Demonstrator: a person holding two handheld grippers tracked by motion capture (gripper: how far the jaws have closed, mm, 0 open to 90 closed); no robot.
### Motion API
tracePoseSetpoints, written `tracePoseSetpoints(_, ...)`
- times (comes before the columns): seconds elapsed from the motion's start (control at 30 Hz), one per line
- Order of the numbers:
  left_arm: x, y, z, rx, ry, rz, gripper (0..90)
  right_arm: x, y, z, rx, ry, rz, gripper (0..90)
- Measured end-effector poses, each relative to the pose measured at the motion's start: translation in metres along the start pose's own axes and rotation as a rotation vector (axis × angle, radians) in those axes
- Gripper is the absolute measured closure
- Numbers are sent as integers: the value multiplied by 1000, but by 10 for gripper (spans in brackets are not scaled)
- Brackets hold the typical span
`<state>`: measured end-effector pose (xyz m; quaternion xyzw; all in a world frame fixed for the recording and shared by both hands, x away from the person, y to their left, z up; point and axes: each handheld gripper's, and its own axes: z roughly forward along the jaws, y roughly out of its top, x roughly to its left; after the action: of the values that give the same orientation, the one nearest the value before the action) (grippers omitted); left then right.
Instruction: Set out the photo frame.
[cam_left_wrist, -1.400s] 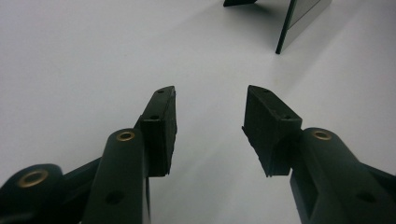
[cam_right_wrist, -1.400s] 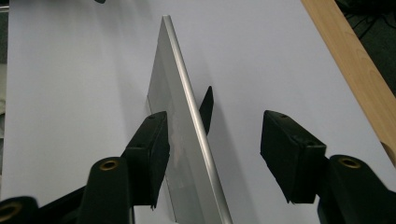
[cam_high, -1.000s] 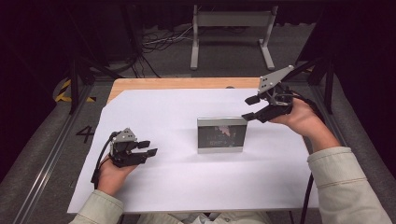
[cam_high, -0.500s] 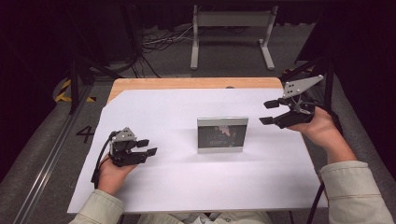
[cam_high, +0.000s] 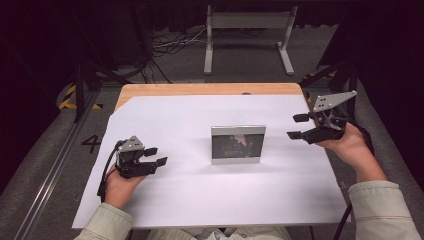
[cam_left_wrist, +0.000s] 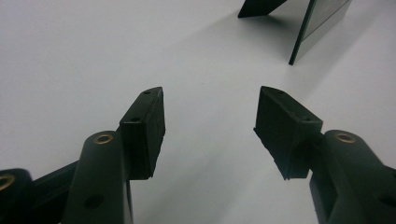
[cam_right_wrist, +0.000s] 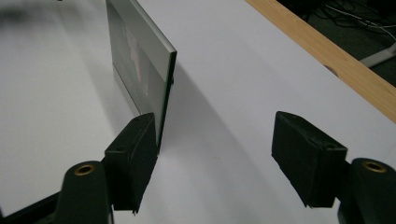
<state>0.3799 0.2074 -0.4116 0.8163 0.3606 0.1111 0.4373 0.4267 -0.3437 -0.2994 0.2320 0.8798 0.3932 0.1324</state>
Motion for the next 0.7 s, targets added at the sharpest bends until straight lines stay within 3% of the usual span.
tracePoseSetpoints(0.7, 1, 0, -1, -22, 14, 4, 415, -1, -42, 10, -46, -21, 85, 291)
